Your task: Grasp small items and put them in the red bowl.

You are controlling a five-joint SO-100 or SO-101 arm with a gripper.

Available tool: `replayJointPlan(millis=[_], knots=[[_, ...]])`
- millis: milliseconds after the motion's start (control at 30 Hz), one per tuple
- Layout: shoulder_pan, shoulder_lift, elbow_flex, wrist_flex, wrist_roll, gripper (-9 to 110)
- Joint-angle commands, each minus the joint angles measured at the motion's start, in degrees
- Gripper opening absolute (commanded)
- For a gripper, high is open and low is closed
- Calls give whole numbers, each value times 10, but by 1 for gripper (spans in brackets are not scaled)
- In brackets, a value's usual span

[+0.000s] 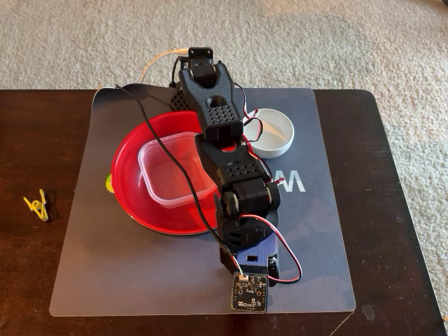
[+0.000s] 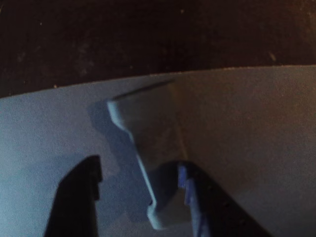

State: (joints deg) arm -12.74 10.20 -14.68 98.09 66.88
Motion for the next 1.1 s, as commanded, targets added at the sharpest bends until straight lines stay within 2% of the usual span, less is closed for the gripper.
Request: replayJointPlan(millis=[0, 167, 200, 267, 333, 600, 867, 933, 1067], knots=[[44, 27, -1, 0, 14, 21], [94, 36, 1, 2, 31, 22], [103, 36, 1, 2, 33, 19], [115, 25, -4, 1, 33, 6], [122, 21, -4, 1, 33, 1], [132, 102, -4, -1, -59, 0], [175, 350, 6, 1, -176, 0], [191, 455, 104, 2, -182, 0], [222, 686, 417, 1, -179, 0]])
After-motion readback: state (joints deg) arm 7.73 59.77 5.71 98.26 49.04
